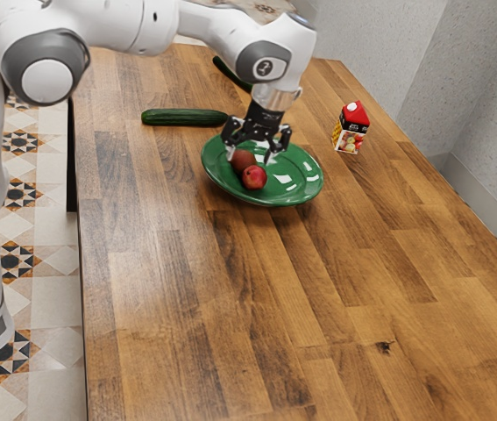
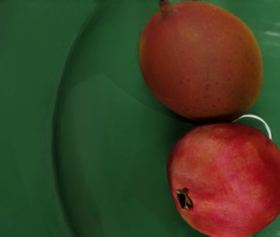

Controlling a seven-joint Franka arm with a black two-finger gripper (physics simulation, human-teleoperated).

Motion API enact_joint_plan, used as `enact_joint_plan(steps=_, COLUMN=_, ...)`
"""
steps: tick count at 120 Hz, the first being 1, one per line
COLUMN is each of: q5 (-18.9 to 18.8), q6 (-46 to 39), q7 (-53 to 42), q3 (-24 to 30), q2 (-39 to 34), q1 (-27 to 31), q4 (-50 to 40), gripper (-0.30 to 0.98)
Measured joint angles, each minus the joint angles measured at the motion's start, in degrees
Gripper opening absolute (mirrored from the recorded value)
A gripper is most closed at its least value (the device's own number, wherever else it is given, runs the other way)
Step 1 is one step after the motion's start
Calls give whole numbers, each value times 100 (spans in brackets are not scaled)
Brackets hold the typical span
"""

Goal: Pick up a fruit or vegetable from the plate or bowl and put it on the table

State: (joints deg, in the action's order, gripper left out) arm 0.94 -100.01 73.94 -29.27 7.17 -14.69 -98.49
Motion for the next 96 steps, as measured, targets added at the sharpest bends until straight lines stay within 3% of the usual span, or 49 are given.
enact_joint_plan(steps=53, q5=12, q6=-210, q7=-82, q3=111, q2=193, q1=342, q4=200, gripper=69)
enact_joint_plan(steps=59, q5=5, q6=-226, q7=-101, q3=769, q2=304, q1=967, q4=339, gripper=69)
enact_joint_plan(steps=66, q5=-21, q6=-240, q7=-125, q3=2211, q2=387, q1=2312, q4=450, gripper=69)
enact_joint_plan(steps=71, q5=-34, q6=-247, q7=-139, q3=2697, q2=400, q1=2761, q4=478, gripper=69)
enact_joint_plan(steps=80, q5=-47, q6=-258, q7=-164, q3=3024, q2=416, q1=3048, q4=514, gripper=69)
enact_joint_plan(steps=96, q5=-51, q6=-269, q7=-204, q3=3140, q2=464, q1=3139, q4=536, gripper=69)
